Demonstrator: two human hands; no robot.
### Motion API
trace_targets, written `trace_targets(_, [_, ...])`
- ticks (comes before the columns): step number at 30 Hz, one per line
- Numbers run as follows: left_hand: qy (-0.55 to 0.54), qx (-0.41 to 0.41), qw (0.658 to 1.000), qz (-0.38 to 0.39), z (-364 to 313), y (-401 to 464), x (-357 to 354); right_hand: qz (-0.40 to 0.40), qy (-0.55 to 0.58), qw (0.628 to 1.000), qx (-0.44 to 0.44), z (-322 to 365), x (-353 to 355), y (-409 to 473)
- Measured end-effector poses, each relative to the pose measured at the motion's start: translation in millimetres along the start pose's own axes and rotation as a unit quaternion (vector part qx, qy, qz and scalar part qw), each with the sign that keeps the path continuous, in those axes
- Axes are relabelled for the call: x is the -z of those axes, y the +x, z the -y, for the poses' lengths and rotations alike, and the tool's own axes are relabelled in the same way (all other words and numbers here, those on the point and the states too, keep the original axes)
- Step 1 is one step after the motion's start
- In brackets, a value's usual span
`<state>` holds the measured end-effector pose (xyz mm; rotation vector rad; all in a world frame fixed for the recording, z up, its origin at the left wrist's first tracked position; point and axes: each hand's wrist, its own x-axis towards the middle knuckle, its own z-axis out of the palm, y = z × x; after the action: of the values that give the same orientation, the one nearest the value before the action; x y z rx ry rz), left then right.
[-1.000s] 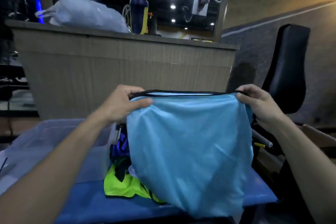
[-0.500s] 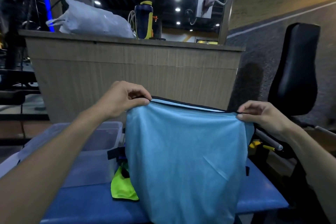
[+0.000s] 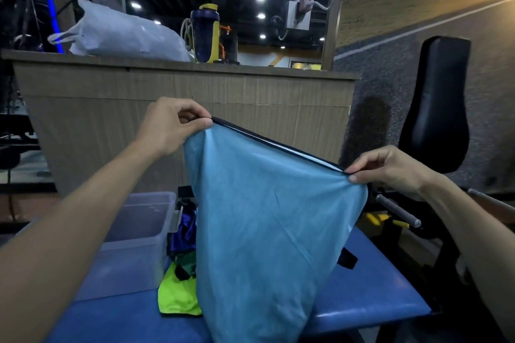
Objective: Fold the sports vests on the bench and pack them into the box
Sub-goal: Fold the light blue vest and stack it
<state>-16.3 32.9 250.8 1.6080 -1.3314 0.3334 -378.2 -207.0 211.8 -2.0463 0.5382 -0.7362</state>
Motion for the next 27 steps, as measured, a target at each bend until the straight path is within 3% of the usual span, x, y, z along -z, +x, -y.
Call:
trace_targets(5, [-0.072,0.006,0.992,0.107,-1.3,-2.5,15.4,-0.069,0.134,0.989,-0.002,4.6,5.5,0.7])
trace_targets(9, [-0.253,0.071,0.942,0.210,-0.2,-9.8,23.7,-0.101,0.266,0.959,-0.011,7.9,16.6,0.8])
trace_targets(14, [-0.447,0.057,0.871,0.193,-3.0,-13.5,27.3,-0.053,0.298,0.953,-0.027,13.8,24.2,-5.1])
trace_targets(16, [-0.468,0.067,0.865,0.169,-4.1,-12.8,28.1,0.001,0.258,0.965,-0.046,16.0,27.0,-7.6])
trace_targets(20, [-0.444,0.113,0.876,0.153,-2.5,-10.3,28.2,0.104,0.163,0.974,-0.120,9.7,36.2,-12.5])
trace_targets(23, [-0.393,0.161,0.894,0.140,-0.4,-2.5,25.5,0.077,0.194,0.970,-0.128,13.7,30.2,-11.8])
trace_targets(25, [-0.221,0.191,0.949,0.120,-0.7,2.9,17.2,0.010,0.226,0.964,-0.140,20.1,20.0,-7.1])
trace_targets(27, [-0.062,0.181,0.974,0.120,-15.4,3.0,3.9,-0.023,0.224,0.962,-0.157,29.6,2.6,0.3])
